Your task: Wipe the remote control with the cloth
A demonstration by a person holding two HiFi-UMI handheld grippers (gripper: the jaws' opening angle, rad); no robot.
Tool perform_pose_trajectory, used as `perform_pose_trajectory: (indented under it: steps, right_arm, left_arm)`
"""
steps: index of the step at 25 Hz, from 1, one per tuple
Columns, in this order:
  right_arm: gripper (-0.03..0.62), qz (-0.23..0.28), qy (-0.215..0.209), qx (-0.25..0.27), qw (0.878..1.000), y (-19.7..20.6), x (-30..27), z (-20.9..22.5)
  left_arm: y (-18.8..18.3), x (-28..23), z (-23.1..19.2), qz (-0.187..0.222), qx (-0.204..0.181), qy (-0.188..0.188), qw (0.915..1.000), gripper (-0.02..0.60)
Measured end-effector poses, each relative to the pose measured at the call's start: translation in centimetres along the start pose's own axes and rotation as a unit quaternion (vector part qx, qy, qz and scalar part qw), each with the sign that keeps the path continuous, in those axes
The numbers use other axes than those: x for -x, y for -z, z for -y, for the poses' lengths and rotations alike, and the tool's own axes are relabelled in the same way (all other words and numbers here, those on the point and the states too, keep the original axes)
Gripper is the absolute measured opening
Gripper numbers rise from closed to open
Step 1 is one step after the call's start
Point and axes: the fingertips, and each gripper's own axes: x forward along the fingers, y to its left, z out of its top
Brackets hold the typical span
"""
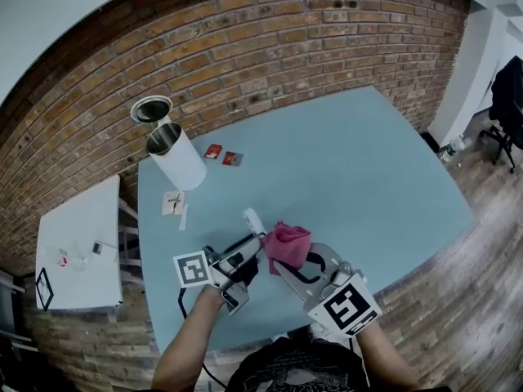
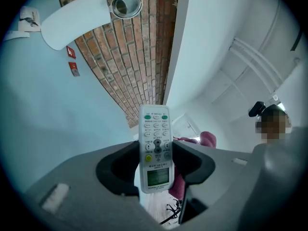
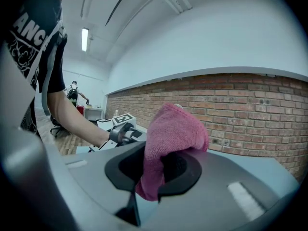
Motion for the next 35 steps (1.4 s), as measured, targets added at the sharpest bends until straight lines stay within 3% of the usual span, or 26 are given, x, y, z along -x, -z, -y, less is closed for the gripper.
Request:
perform_pose_trajectory:
  steps: [9,14,18,35]
  right_arm:
    - [0.064,0.020,0.017,-0.025,0.999,-0.4,0.6,1.1]
    - [0.064,0.041,0.031,-0.038,0.998,-1.5,1.1,2.5]
    - [0.064,0.057,0.048,-0.049,0.996,-2.4,1.6,3.7]
    - [0.064,0.067,0.060,-0.048,0.995,-3.3,1.8,5.4]
  left_arm:
    - [1.6,-0.6,0.2,-0.030,-0.010,0.000,0.9995,0.212]
    - [2.5,-0.9,0.4,-0.058,-0.034,-0.003,0.9977,0.212]
    - [3.1,-0.9,0.1,-0.087,-0.071,-0.015,0.9935,0.212]
    - [6.4,-2.4,1.3,-0.173,-0.129,-0.003,0.9765,0.212]
